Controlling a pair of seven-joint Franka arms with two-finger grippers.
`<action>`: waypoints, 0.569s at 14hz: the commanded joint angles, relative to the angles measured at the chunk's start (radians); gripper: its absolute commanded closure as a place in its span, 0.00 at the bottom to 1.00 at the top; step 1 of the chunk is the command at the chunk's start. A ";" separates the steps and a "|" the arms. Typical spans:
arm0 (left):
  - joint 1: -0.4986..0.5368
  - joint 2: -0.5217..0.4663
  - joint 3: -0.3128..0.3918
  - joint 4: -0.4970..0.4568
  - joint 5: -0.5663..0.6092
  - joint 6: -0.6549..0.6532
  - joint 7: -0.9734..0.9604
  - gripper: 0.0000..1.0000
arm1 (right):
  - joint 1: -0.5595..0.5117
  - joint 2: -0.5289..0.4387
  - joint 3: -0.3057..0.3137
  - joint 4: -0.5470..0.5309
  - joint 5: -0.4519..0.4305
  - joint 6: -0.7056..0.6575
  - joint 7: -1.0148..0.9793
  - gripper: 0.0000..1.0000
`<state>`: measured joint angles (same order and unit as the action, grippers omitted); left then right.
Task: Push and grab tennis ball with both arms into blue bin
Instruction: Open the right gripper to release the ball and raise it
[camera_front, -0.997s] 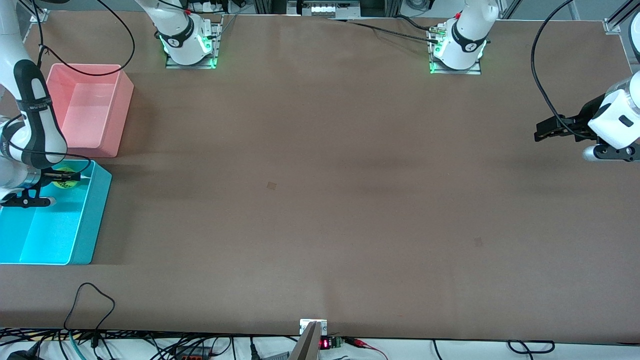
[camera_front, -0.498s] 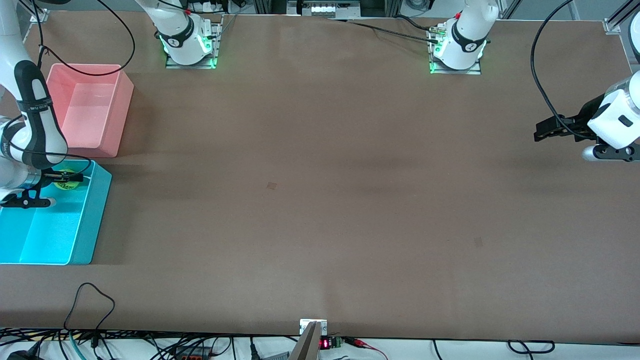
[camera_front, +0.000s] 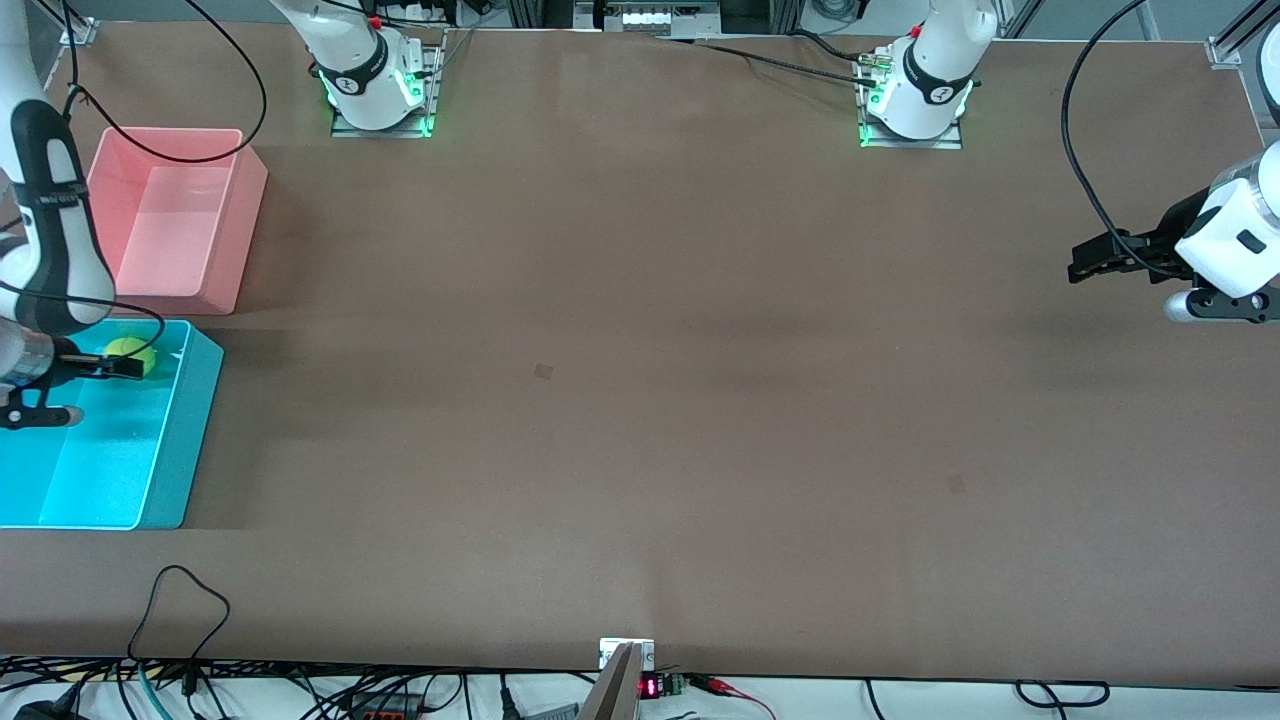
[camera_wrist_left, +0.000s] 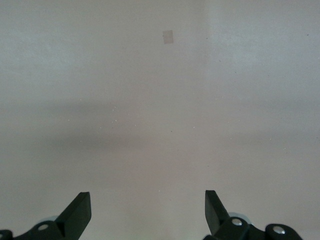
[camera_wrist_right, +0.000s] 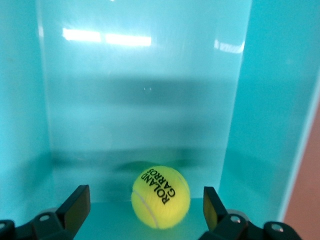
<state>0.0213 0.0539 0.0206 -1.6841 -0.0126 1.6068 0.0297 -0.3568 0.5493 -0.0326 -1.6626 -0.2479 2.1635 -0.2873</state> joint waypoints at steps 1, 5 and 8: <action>-0.001 -0.008 -0.002 0.007 -0.001 -0.015 0.003 0.00 | -0.001 -0.129 0.049 -0.003 -0.005 -0.106 -0.013 0.00; -0.003 -0.008 -0.002 0.009 0.000 -0.015 0.003 0.00 | 0.132 -0.297 0.080 0.046 0.022 -0.298 -0.003 0.00; -0.003 -0.008 -0.002 0.009 0.005 -0.013 0.004 0.00 | 0.289 -0.397 0.079 0.079 0.134 -0.399 0.060 0.00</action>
<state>0.0206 0.0539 0.0197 -1.6835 -0.0126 1.6068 0.0297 -0.1483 0.2107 0.0543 -1.5862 -0.1547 1.8210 -0.2671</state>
